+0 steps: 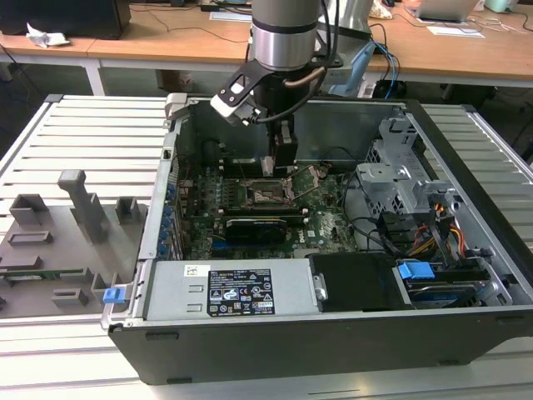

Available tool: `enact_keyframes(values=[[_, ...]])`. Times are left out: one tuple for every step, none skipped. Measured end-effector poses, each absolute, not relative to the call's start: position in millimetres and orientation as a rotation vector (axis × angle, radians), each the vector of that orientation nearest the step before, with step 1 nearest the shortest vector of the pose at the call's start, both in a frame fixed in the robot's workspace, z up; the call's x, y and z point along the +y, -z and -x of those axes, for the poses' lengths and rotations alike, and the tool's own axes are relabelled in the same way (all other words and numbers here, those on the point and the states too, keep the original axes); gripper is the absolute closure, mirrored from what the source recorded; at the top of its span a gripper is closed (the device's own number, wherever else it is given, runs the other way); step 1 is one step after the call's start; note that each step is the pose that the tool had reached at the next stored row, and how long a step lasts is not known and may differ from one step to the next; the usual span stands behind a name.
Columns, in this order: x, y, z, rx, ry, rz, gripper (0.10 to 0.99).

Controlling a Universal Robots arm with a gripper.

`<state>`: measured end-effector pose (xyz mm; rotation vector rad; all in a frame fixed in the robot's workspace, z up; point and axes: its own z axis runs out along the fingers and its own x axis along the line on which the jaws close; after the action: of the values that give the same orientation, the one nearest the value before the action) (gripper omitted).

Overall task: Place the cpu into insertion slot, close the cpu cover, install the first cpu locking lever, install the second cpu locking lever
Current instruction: 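Place the cpu into insertion slot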

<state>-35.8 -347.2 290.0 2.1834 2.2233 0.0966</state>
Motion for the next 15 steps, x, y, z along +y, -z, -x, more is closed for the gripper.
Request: enact_keyframes(values=[[-347,-289,36,2.207,-0.096,-2.199,0.557],[-347,-288,36,2.192,-0.096,-2.214,0.557],[-347,-287,36,2.188,-0.096,-2.217,0.557],[-347,-286,36,2.188,-0.096,-2.217,0.557],[-347,-285,36,2.188,-0.096,-2.217,0.557],[-347,-283,36,2.188,-0.096,-2.217,0.557],[-347,-282,36,2.188,-0.096,-2.217,0.557],[-347,-281,36,2.188,-0.096,-2.217,0.557],[-347,-280,36,2.188,-0.096,-2.217,0.557],[-346,-279,36,2.188,-0.096,-2.217,0.557],[-344,-278,36,2.188,-0.096,-2.217,0.557],[-343,-278,36,2.188,-0.096,-2.217,0.557],[-342,-277,36,2.188,-0.096,-2.217,0.557],[-341,-277,36,2.188,-0.096,-2.217,0.557],[-340,-276,36,2.188,-0.096,-2.217,0.557]])
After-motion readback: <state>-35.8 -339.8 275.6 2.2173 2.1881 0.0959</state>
